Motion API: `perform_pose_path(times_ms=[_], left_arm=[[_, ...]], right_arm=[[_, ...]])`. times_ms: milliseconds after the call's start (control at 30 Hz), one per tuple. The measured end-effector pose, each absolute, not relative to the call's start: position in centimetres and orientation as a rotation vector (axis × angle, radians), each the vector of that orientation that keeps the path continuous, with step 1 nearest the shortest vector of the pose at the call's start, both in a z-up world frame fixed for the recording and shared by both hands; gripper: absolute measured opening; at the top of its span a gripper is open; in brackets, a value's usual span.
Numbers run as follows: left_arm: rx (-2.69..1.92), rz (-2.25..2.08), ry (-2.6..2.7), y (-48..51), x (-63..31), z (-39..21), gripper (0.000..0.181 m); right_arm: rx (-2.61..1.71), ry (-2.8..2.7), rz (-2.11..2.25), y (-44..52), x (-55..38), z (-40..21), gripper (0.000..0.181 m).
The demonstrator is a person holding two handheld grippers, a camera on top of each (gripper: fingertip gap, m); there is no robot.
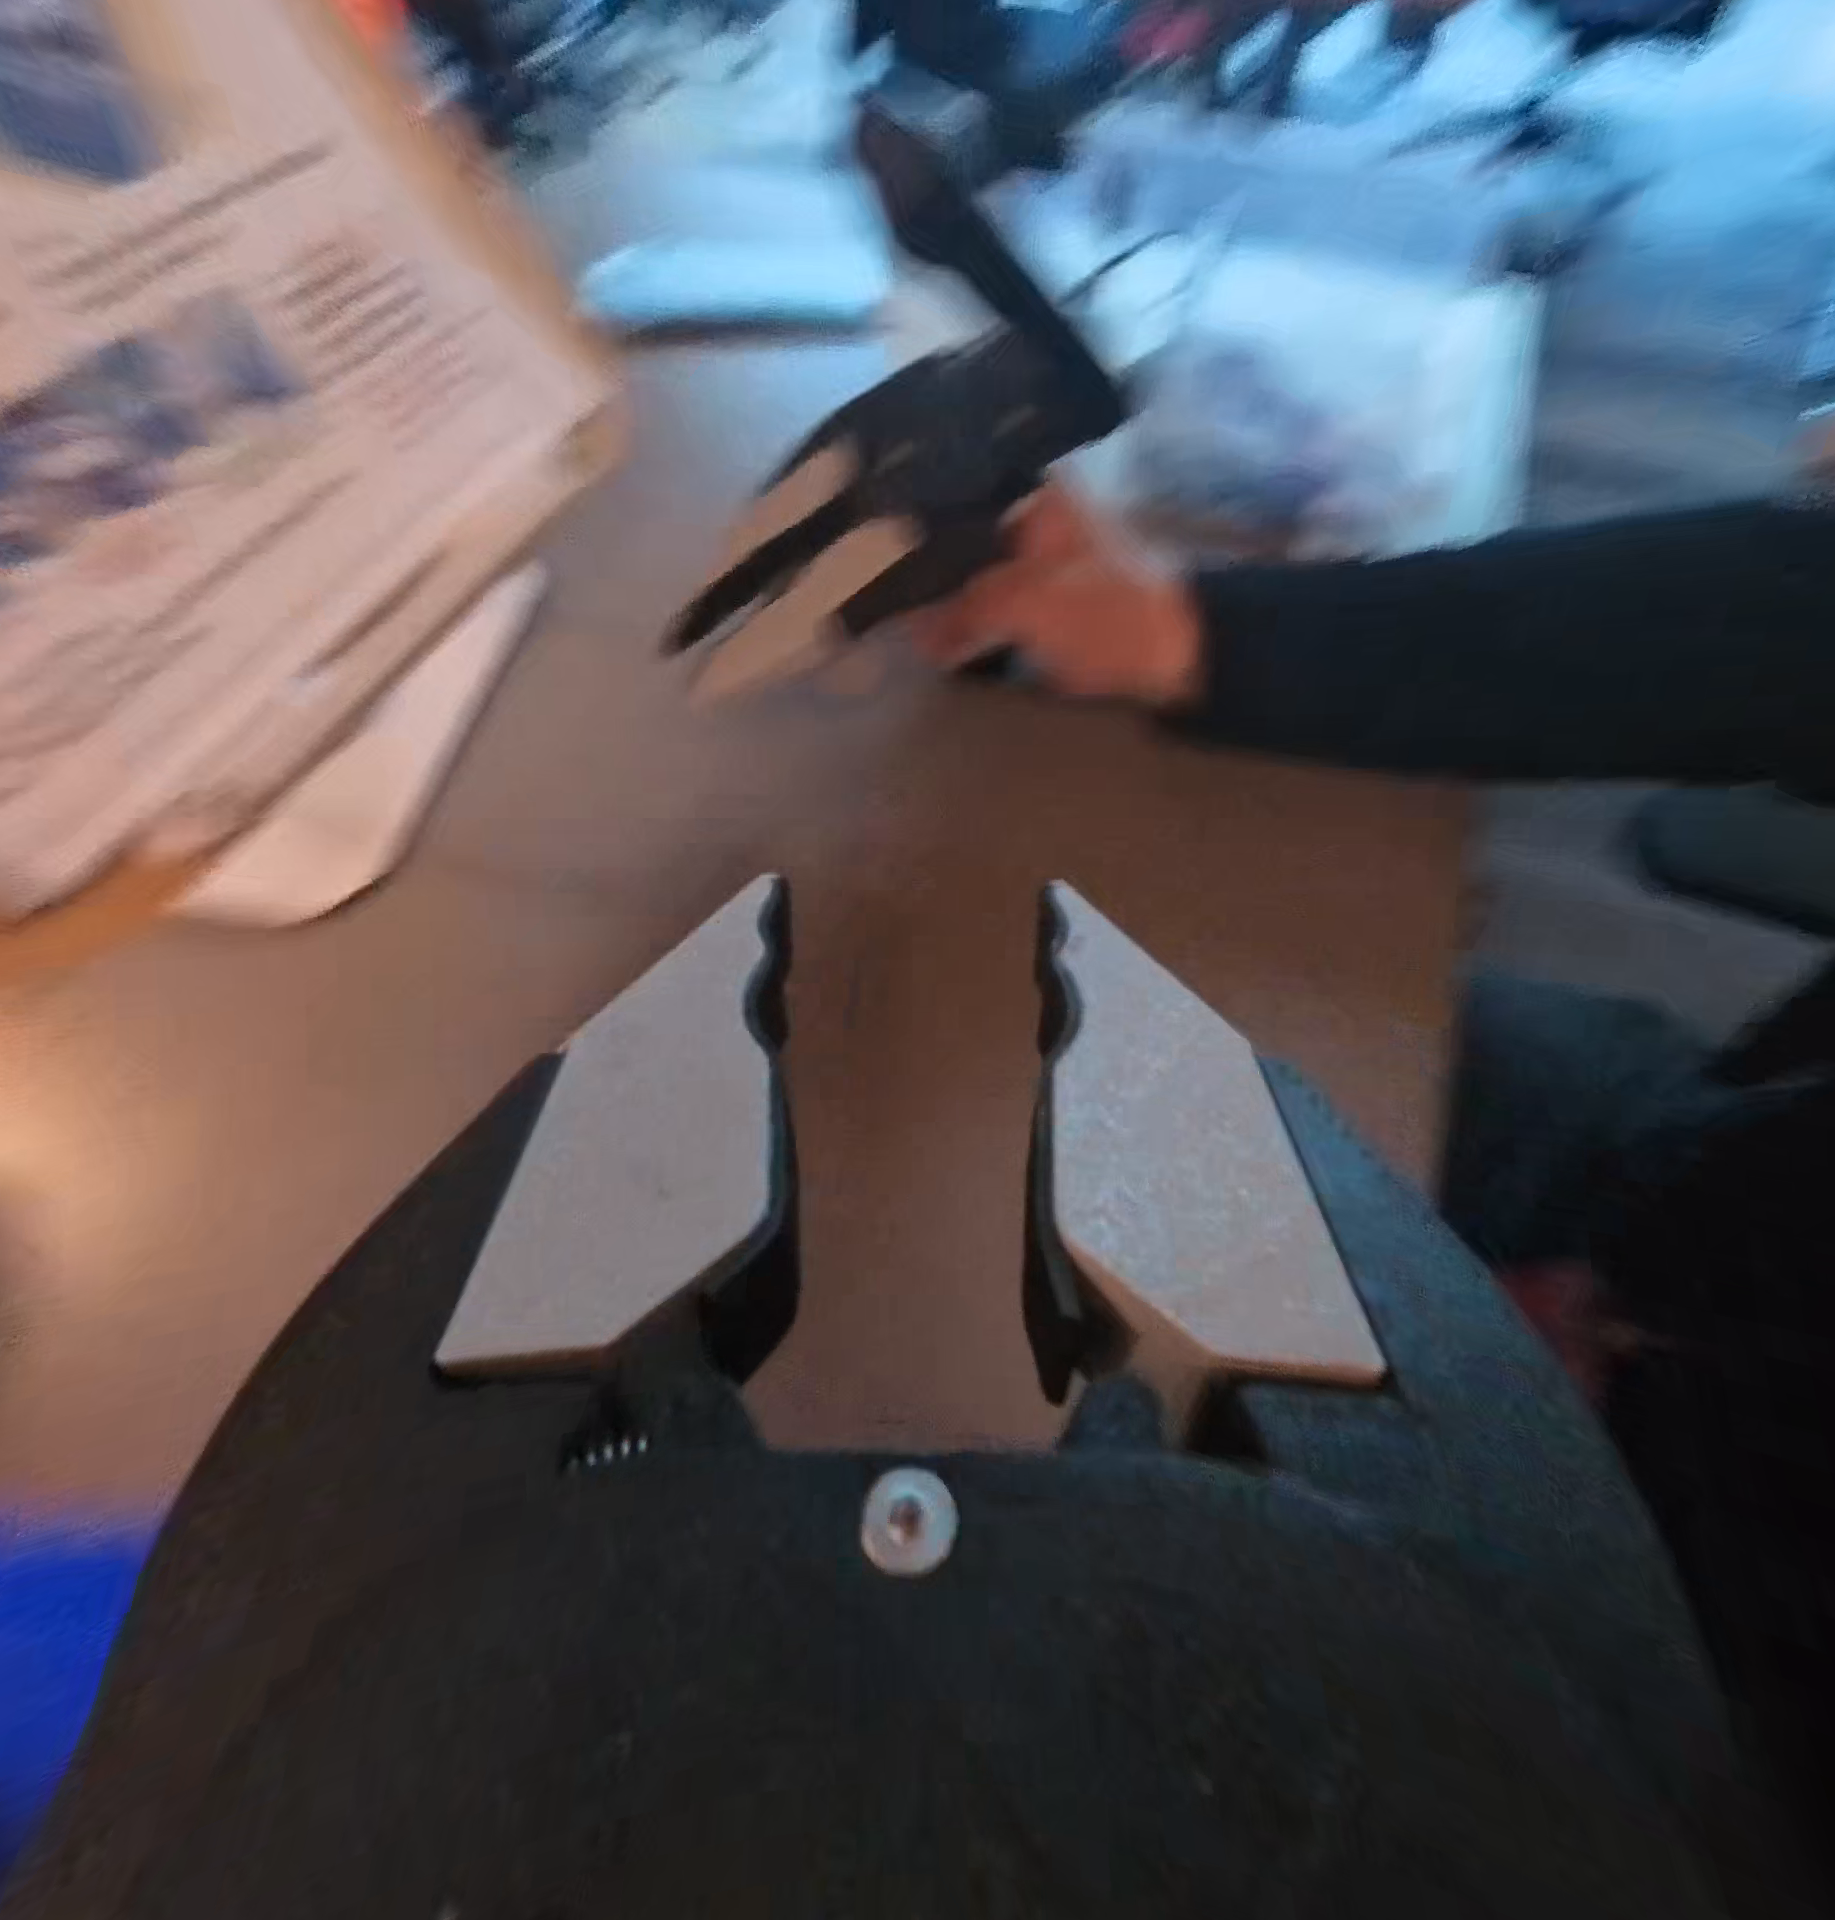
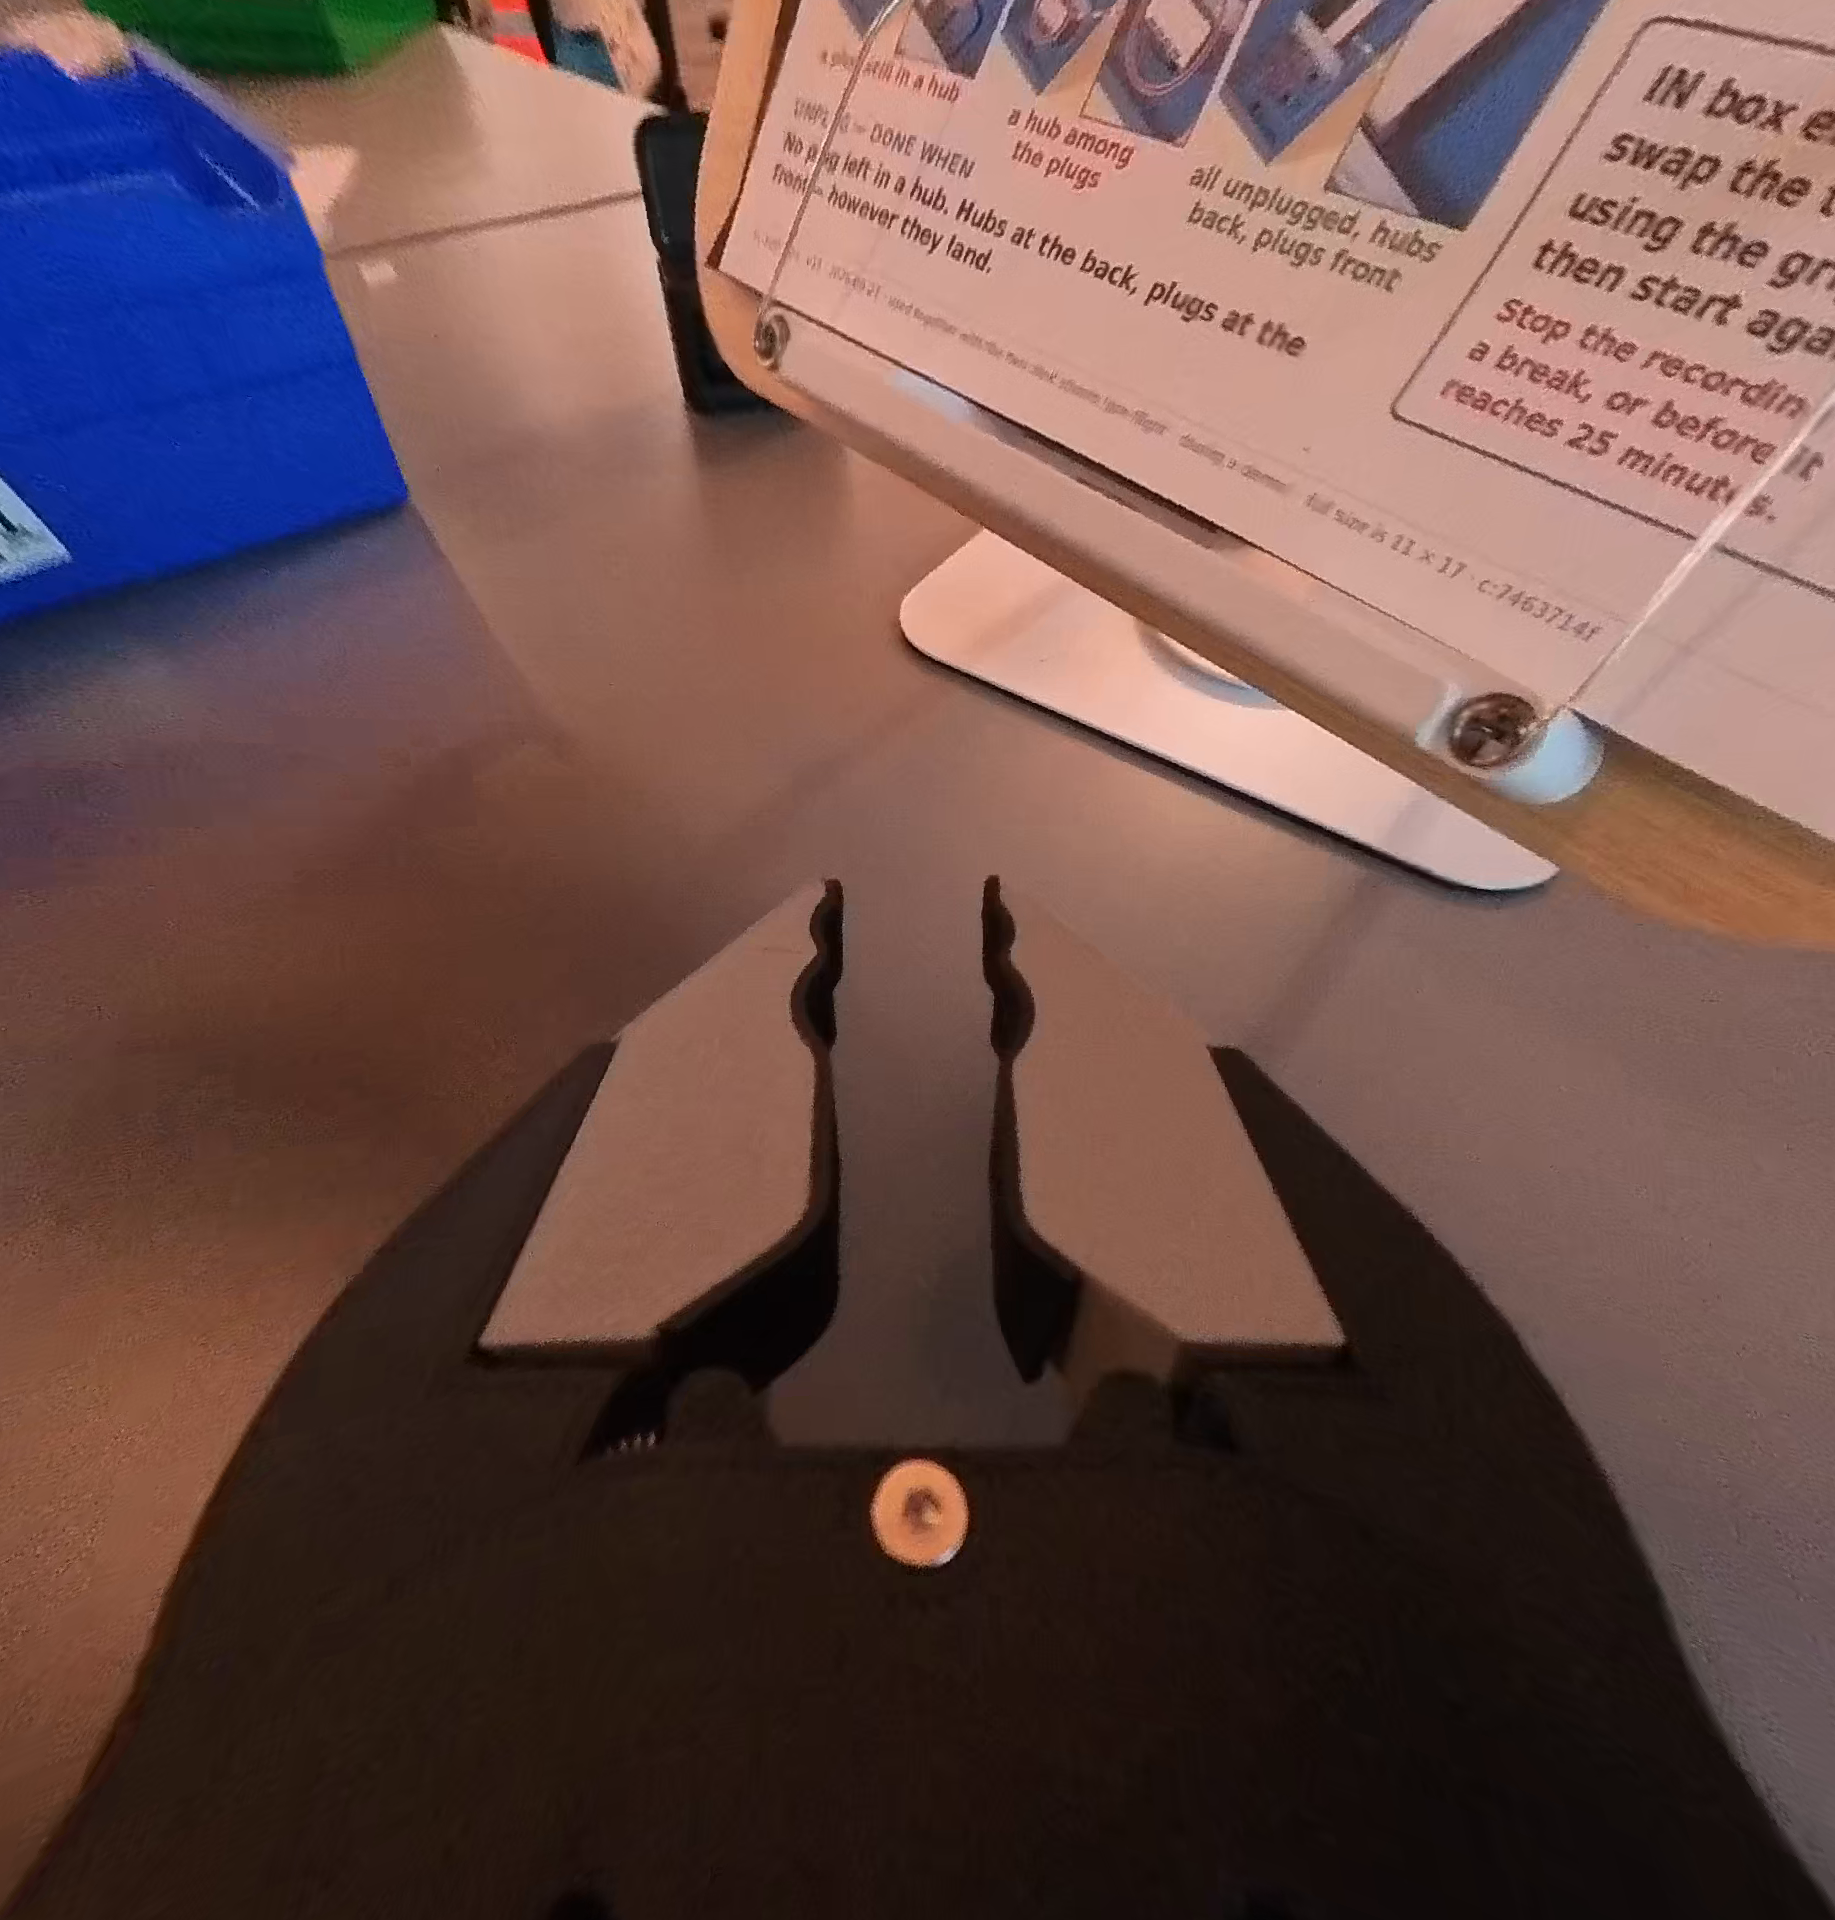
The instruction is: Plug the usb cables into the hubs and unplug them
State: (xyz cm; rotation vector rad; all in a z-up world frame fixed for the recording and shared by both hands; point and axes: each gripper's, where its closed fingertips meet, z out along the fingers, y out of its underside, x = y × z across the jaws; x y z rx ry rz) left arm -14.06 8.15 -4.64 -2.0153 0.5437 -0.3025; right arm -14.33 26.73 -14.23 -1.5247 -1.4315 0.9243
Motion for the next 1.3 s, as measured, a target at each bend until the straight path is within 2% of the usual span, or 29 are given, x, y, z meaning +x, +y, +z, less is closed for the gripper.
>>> perform_pose_path(times_ms=[33,167,267,367,467,567,667,733,833,967,1033,1133,1233,1300], left_arm=[[-2.112,-0.157,0.476,7.1,-18.2,-4.5,0.043],[-2.477,0.371,0.181,0.8,-35.8,-4.9,0.058],[-2.659,0.398,0.017,-3.3,-44.1,-7.1,0.053],[-2.768,0.216,-0.079,-5.1,-46.3,-10.4,0.053],[-2.871,0.228,0.001,-5.9,-46.7,-12.9,0.052],[-3.006,0.347,0.074,-7.2,-47.6,-14.4,0.053],[-3.128,0.534,0.22,-8.6,-48.7,-14.7,0.043],[-3.164,0.68,0.385,-9.0,-49.3,-15.0,0.029],[-3.127,0.875,0.541,-8.4,-49.6,-14.7,0.028],[-2.87,0.958,0.478,-5.5,-48.6,-10.4,0.025],[-2.669,0.999,0.353,-3.9,-48.3,-5.4,0.017],[-2.353,0.938,0.196,-1.8,-45.8,2.7,0.015],[-2.117,0.76,0.232,1.1,-39.2,8.1,0.015],[-2.05,0.531,0.338,3.5,-32.6,8.7,0.015]], right_arm=[[-1.539,-1.417,0.959,26.8,-14.3,-14.1,0.023],[-1.591,-1.353,1.057,27.4,-14.0,-13.8,0.023],[-1.623,-1.317,1.123,27.7,-14.0,-13.6,0.023],[-1.635,-1.292,1.177,27.7,-13.9,-13.4,0.023],[-1.635,-1.273,1.192,27.8,-13.7,-13.3,0.023],[-1.639,-1.26,1.209,27.8,-13.6,-13.2,0.023],[-1.647,-1.253,1.229,27.9,-13.6,-13.1,0.023],[-1.649,-1.247,1.255,27.8,-13.7,-13.0,0.022],[-1.649,-1.243,1.288,27.6,-13.7,-12.9,0.021],[-1.642,-1.252,1.301,27.3,-13.7,-12.9,0.021],[-1.632,-1.261,1.306,27.0,-13.8,-12.8,0.02],[-1.621,-1.284,1.31,26.5,-14.0,-12.8,0.02],[-1.583,-1.327,1.332,25.6,-14.2,-12.4,0.022],[-1.506,-1.385,1.374,24.3,-14.1,-11.4,0.024]])
